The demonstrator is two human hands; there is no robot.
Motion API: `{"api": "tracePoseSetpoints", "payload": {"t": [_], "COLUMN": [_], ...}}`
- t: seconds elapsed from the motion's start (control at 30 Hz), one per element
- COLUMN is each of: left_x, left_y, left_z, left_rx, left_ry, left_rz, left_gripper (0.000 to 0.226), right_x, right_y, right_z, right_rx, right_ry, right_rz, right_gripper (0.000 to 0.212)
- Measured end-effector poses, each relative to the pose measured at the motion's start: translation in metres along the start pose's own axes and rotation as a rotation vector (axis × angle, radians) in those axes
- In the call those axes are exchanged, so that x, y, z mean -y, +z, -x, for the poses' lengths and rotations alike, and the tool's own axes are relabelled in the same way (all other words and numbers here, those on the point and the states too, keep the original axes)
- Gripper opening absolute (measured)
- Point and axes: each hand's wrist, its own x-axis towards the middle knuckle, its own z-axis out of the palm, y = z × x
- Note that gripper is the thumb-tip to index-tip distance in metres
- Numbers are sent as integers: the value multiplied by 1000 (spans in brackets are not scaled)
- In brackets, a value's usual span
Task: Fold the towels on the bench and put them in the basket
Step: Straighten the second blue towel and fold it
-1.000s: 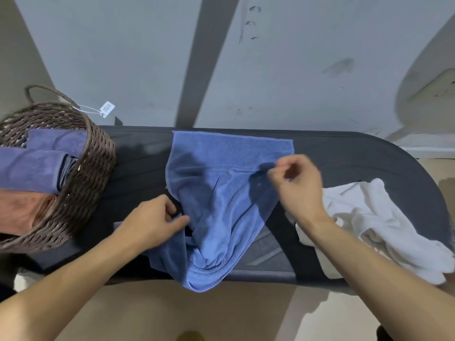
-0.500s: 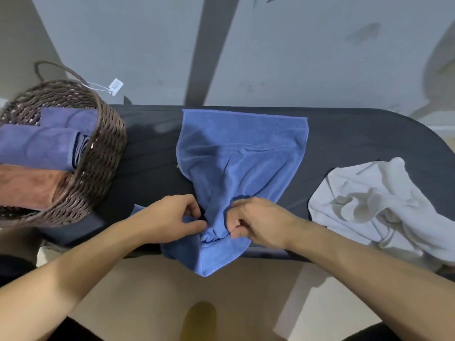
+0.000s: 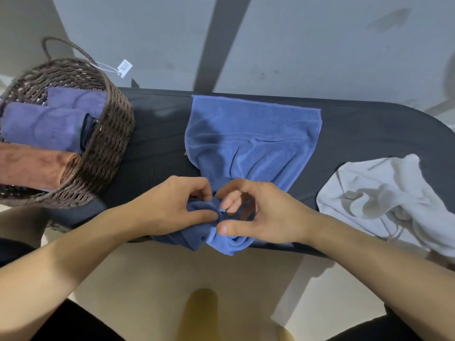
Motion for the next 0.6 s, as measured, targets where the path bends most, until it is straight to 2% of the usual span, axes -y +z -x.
{"api": "tracePoseSetpoints", "payload": {"t": [0.2,0.3,0.43,0.5,0.6], "left_x": [-10,-11,-15,-19,-25], "left_y": [11,22,23,14,9], "left_z": [7,9,8,10,19], "left_rx": [17,17,16,185,588], "left_ry": [-54,-77,-84,-63,-38], "left_rz": [164,228,269,226,152], "left_gripper": [37,46,47,44,30], "right_x": [10,9,11,11,9], "right_y": [8,13,9,6,5], "right_z": [17,19,26,33,48], "right_rx": [38,7,10,30,22], "right_ry": [-29,-7,20,5,-9], "right_rz": [-218,-277,-296,-338,-416], "right_gripper": [38,36,16,13,21]}}
